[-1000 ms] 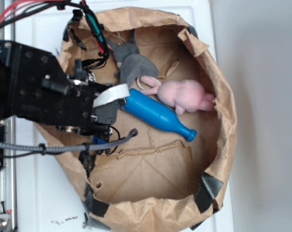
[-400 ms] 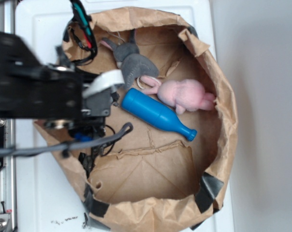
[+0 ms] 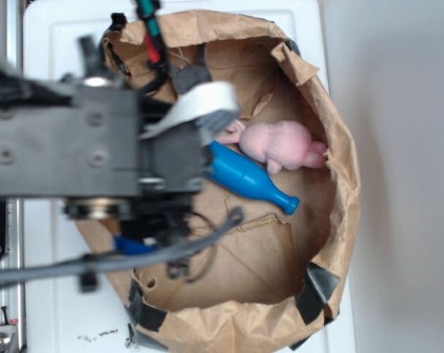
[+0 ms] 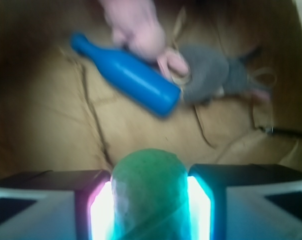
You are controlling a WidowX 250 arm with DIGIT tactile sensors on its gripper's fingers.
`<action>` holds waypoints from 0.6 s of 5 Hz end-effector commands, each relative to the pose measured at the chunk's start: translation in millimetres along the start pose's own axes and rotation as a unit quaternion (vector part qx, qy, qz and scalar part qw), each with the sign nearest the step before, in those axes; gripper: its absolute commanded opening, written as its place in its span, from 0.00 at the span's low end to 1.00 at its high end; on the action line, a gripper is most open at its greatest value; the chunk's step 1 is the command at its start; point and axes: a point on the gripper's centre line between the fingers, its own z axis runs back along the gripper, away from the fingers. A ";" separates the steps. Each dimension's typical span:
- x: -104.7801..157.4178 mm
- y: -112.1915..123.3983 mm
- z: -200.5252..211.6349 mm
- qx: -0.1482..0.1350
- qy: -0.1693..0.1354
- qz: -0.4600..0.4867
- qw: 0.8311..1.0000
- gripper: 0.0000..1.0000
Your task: Grab the green ball.
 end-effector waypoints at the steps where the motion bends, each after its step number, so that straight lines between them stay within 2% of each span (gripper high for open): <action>1: 44.1 -4.3 17.3 0.017 -0.012 0.011 1.000 0.00; 2: 54.5 -11.6 3.9 0.033 -0.034 0.039 0.998 0.00; 3: 54.7 -28.1 -11.0 0.087 -0.124 0.035 0.988 1.00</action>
